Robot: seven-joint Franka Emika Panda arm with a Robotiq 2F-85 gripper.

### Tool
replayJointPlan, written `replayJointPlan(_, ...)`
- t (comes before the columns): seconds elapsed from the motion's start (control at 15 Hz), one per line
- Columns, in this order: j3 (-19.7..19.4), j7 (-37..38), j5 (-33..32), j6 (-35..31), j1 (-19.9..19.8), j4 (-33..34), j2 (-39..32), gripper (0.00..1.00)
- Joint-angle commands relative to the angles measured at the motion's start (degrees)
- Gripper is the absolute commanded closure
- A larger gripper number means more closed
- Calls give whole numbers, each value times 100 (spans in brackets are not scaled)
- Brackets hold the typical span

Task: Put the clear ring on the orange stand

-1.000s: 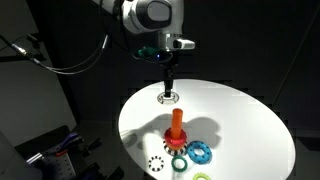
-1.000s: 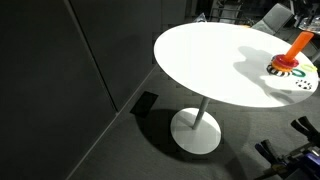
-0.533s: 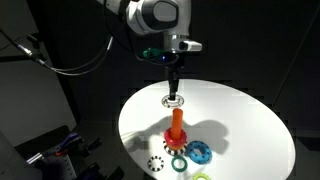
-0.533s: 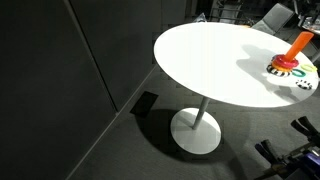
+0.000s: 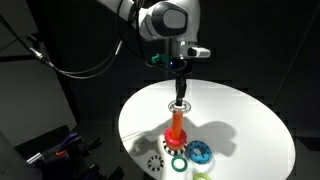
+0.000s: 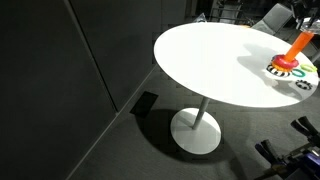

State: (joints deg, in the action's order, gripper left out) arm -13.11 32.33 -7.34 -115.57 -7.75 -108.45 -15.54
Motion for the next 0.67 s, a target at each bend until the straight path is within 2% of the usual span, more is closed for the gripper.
replayJointPlan(0.0, -15, -48, 165, 228, -59, 387, -271, 92)
replayJointPlan(0.6, -19, -380, 562, 575, -203, 534, -433, 92)
